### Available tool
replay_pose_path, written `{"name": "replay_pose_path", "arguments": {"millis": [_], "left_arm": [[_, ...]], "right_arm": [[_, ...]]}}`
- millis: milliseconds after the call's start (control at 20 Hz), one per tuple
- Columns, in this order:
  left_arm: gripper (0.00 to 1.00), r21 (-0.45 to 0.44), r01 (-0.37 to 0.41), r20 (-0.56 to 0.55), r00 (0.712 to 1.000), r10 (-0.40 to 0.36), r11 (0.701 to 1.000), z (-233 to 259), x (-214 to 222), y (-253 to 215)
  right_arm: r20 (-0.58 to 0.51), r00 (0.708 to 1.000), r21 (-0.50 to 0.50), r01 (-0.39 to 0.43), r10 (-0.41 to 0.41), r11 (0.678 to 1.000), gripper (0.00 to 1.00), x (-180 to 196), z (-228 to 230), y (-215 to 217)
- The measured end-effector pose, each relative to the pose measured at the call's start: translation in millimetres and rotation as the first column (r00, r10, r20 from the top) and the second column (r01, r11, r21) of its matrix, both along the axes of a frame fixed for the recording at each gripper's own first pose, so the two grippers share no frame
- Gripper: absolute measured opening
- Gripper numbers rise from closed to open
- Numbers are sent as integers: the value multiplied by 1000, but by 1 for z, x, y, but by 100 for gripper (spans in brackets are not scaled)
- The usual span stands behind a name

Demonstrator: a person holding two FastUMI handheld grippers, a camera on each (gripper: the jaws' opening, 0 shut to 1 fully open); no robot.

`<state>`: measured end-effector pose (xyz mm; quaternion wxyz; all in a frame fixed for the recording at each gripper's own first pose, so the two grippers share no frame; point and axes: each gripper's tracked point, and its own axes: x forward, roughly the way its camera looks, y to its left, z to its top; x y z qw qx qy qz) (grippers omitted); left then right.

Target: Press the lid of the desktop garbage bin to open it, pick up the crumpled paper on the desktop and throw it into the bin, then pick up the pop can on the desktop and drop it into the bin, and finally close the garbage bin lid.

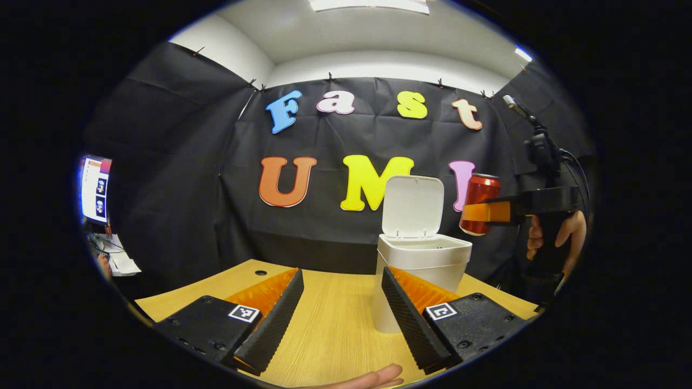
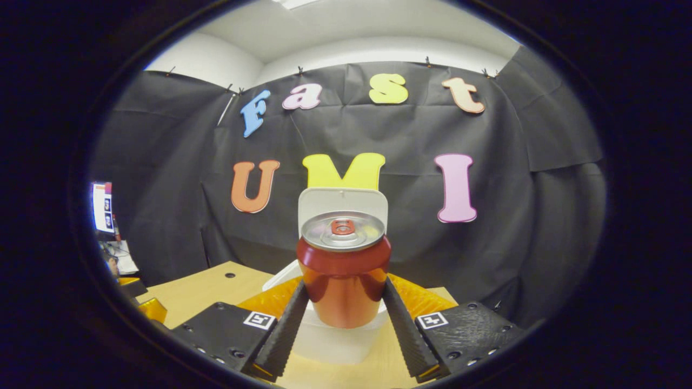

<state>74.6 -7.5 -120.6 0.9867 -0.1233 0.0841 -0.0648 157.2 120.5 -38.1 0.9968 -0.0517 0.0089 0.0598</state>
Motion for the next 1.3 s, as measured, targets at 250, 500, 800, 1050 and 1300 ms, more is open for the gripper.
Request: {"name": "replay_pose_path", "arguments": {"millis": [250,500,800,1050,1300], "left_arm": [[95,-16,-3,-15,1000,3,1000,-9,2,8],[96,42,-102,-8,995,102,994,-14,9,31],[95,-19,-20,88,996,22,1000,3,17,2],[95,-82,-1,96,995,9,997,-2,20,3],[94,-46,-107,56,992,109,993,-15,26,36]], "right_arm": [[25,999,-23,29,-28,999,80,63,2,20],[1,997,-64,82,-82,995,80,104,-16,27],[2,997,-13,77,-77,997,80,102,-14,27],[-58,995,8,80,-80,997,80,106,-19,27],[-51,998,17,43,-42,999,82,112,-5,43]]}}
